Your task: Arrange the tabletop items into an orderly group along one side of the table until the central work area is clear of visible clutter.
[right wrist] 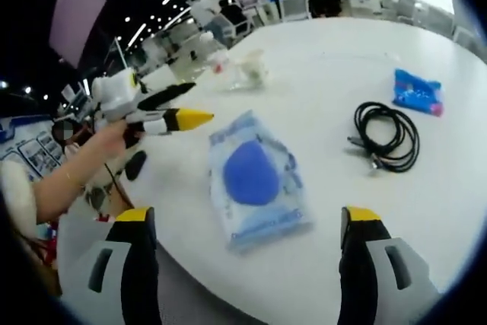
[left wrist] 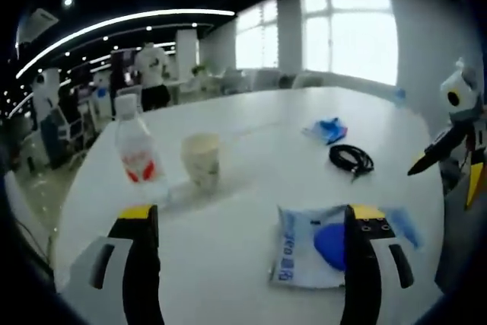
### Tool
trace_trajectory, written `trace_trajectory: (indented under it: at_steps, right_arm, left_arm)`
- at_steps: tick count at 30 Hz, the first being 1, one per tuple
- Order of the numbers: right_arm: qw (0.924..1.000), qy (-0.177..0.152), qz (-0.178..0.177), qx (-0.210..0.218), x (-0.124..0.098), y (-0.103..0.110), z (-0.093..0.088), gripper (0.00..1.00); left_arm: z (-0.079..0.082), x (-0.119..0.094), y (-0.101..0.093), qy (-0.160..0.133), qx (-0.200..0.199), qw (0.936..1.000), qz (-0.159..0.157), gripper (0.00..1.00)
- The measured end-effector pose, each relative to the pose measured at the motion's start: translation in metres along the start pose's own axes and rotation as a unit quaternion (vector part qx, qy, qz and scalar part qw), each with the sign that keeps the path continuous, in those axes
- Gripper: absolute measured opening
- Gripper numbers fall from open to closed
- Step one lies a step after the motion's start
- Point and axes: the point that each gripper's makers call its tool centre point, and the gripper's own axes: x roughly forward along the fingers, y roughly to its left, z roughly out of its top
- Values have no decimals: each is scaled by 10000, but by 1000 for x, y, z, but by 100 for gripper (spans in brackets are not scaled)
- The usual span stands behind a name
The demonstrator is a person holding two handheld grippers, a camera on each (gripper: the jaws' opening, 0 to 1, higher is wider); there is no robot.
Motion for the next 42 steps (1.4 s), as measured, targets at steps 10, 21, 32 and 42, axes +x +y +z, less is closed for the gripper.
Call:
trace_trajectory:
  at_steps: [10,21,32,42]
  right_arm:
    - [9979,301,-76,577,13,7,-31,84]
    - [9931,179,-338,1104,16,1,-34,63]
    - [9890,340,-346,1395,24,2,-49,44]
    - [9872,229,-638,1447,28,-7,-55,24]
  left_arm:
    - [-28,1,-11,637,61,9979,-137,76]
    - [-50,10,-23,974,-288,9936,-492,49]
    - [-69,17,-32,1333,-406,9891,-466,31]
    - [-76,16,-34,1601,-157,9863,-360,27]
